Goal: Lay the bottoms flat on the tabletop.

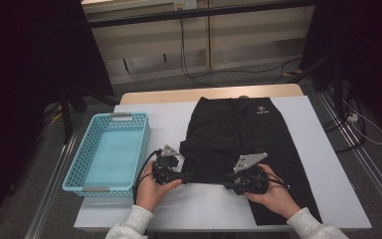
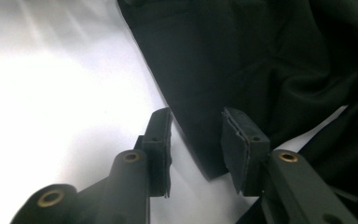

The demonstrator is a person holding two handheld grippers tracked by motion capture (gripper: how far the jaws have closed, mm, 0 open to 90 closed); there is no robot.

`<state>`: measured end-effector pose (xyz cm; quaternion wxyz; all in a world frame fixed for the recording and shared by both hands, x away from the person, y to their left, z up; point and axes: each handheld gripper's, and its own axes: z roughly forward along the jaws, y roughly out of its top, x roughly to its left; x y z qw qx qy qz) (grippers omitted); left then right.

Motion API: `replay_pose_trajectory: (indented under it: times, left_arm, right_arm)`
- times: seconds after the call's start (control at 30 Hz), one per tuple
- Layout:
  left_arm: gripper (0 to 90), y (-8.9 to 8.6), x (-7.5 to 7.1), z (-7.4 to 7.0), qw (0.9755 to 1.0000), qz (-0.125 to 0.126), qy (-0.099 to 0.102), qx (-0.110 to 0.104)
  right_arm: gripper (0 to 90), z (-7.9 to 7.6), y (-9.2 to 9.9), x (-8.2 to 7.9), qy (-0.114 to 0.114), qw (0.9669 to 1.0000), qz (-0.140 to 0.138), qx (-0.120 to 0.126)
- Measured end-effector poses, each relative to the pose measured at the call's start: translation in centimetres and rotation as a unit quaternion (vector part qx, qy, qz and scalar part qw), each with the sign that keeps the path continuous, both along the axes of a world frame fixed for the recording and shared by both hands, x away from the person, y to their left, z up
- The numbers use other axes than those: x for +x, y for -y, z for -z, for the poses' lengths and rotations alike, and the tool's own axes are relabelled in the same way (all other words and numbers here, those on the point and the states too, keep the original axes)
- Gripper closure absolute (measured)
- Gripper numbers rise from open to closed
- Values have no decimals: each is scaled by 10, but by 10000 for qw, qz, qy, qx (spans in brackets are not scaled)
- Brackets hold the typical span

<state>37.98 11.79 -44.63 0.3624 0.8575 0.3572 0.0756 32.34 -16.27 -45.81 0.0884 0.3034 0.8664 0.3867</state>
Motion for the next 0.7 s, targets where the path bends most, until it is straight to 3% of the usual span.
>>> replay_pose_trajectory:
  times: [0.17,0.33,0.37,0.43,0.5,0.7]
  left_arm:
    - [324,-1,1,0,9999,-41,54,-111]
    - [379,-1,4,4,9999,-105,68,-37]
    - [392,-1,5,6,10000,-71,62,21]
    - [410,-1,7,7,9997,-205,79,-116]
    - [441,-2,8,7,9996,-244,86,-105]
    - [620,-4,8,5,9996,-233,-98,-136]
  right_arm:
    - [646,0,-1,0,84,9999,-6,-55]
    - [598,-1,-1,0,123,9999,-12,-83]
    - [583,-2,-1,1,131,9999,23,-60]
    - [572,-3,1,4,157,9998,74,96]
    - [560,-1,1,6,127,9998,-6,123]
    - [576,1,-9,3,287,9993,-82,-227]
